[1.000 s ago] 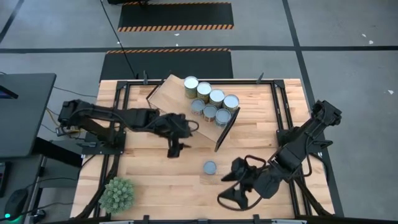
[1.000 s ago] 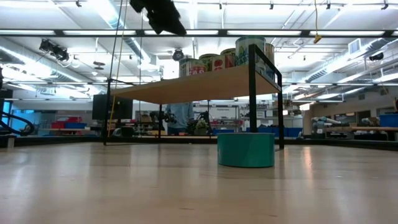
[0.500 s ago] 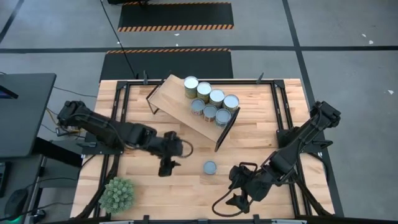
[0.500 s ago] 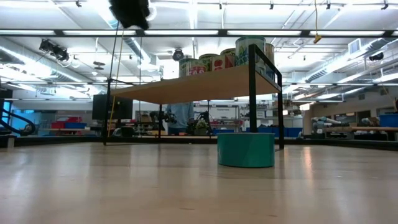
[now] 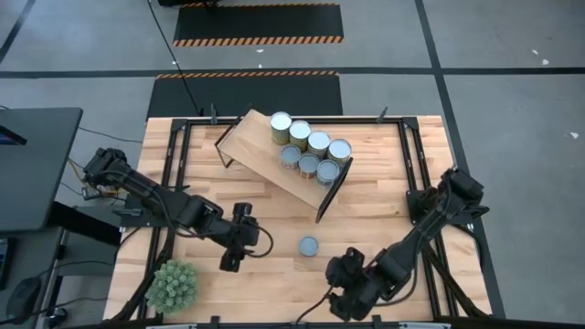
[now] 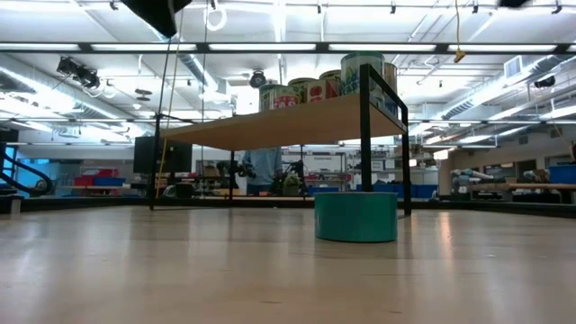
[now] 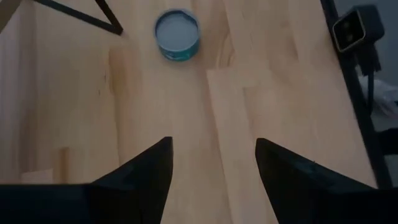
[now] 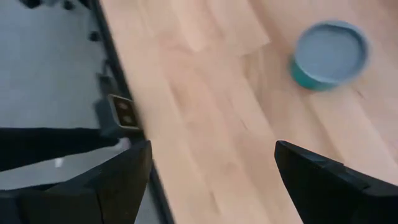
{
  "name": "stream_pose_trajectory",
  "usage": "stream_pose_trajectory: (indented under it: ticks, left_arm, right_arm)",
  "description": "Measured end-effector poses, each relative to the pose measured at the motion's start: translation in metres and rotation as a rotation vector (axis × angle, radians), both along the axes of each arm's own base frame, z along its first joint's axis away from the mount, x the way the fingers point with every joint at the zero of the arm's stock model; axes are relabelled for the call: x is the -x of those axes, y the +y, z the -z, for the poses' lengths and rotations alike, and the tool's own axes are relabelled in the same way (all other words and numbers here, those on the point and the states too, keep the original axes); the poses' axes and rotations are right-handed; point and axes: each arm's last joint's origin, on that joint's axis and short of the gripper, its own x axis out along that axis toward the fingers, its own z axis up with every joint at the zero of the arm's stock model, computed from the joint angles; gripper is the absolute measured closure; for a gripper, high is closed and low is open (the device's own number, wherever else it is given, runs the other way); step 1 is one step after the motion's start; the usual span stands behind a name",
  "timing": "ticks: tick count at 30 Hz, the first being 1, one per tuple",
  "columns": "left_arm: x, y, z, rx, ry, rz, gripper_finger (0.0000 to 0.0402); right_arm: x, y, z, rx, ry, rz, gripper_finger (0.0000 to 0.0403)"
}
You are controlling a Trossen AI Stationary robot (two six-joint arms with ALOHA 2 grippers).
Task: Pick and place cans onto a shelf
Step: Put the canned tuna on the shelf
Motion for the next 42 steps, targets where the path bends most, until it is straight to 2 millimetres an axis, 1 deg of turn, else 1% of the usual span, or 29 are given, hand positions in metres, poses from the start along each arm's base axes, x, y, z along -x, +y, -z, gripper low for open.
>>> stream_pose_trajectory:
  ticks: [6, 9, 12, 16, 22, 27, 33, 35, 38, 42]
  left_arm:
    - [0.007, -0.002, 0.003, -0.094, 0.034, 0.015, 0.0169]
    - [0.009, -0.004, 0.006, -0.123, 0.040, 0.030, 0.0169]
    - [0.013, -0.004, 0.021, -0.137, 0.067, 0.033, 0.0169]
    - [0.021, -0.008, 0.043, -0.132, 0.102, 0.018, 0.0169]
    - [0.028, -0.015, 0.065, -0.087, 0.082, -0.008, 0.0169]
    - [0.030, -0.019, 0.076, -0.010, 0.051, -0.071, 0.0169]
    - [0.042, -0.027, 0.089, 0.011, 0.078, -0.081, 0.0169]
    - [0.046, -0.030, 0.091, 0.017, 0.085, -0.085, 0.0169]
    - [0.053, -0.032, 0.093, 0.013, 0.074, -0.104, 0.0169]
    - [0.062, -0.030, 0.094, 0.009, 0.041, -0.149, 0.0169]
  right_arm:
    - [0.022, 0.005, 0.014, 0.134, 0.030, 0.047, 0.0056]
    - [0.032, 0.004, 0.023, 0.185, 0.054, 0.075, 0.0056]
    - [0.037, 0.000, 0.035, 0.205, 0.082, 0.090, 0.0056]
    - [0.041, -0.005, 0.048, 0.210, 0.153, 0.061, 0.0056]
    - [0.039, -0.016, 0.060, 0.229, 0.201, 0.067, 0.0056]
    - [0.036, -0.024, 0.071, 0.255, 0.160, 0.100, 0.0056]
    - [0.032, -0.030, 0.087, 0.211, 0.112, 0.124, 0.0056]
    - [0.030, -0.030, 0.090, 0.197, 0.090, 0.131, 0.0056]
    - [0.030, -0.032, 0.091, 0.223, 0.064, 0.147, 0.0056]
    - [0.029, -0.033, 0.090, 0.259, 0.040, 0.138, 0.0056]
